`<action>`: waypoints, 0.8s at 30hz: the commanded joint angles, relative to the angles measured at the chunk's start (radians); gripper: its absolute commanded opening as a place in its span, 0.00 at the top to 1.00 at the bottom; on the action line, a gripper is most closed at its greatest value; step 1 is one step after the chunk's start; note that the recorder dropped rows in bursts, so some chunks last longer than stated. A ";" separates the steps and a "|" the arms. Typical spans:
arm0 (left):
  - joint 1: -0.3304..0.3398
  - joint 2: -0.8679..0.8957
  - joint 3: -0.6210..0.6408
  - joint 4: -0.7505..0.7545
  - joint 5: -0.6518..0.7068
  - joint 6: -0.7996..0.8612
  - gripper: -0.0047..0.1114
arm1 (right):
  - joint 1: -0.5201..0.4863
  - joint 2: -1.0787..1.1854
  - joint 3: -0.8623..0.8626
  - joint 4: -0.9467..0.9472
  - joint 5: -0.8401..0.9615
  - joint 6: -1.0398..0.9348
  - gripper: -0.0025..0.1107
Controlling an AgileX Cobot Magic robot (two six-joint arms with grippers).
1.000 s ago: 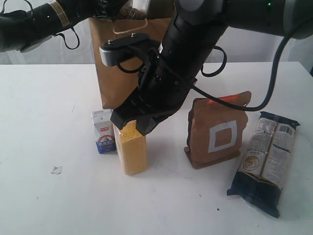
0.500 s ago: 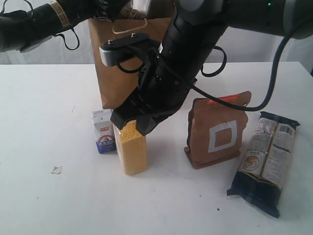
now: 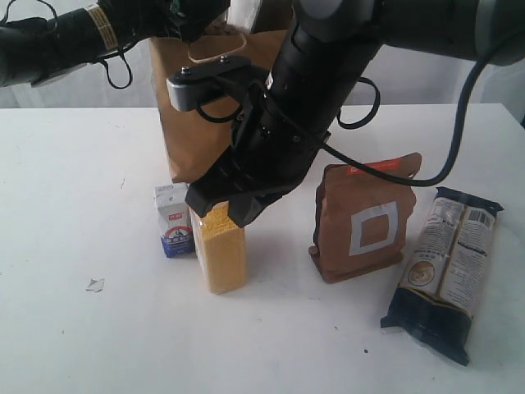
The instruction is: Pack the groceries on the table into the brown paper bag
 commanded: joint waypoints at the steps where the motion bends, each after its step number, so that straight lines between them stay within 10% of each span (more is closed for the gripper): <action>1: 0.000 -0.019 -0.014 -0.018 0.006 -0.002 0.22 | 0.001 0.000 0.000 0.012 -0.003 0.003 0.98; 5: 0.000 -0.019 -0.014 -0.018 0.023 -0.004 0.05 | 0.001 0.000 0.000 0.018 -0.003 0.003 0.98; 24: 0.000 -0.019 -0.014 -0.015 0.020 -0.006 0.05 | 0.001 0.000 0.000 0.022 -0.003 0.003 0.98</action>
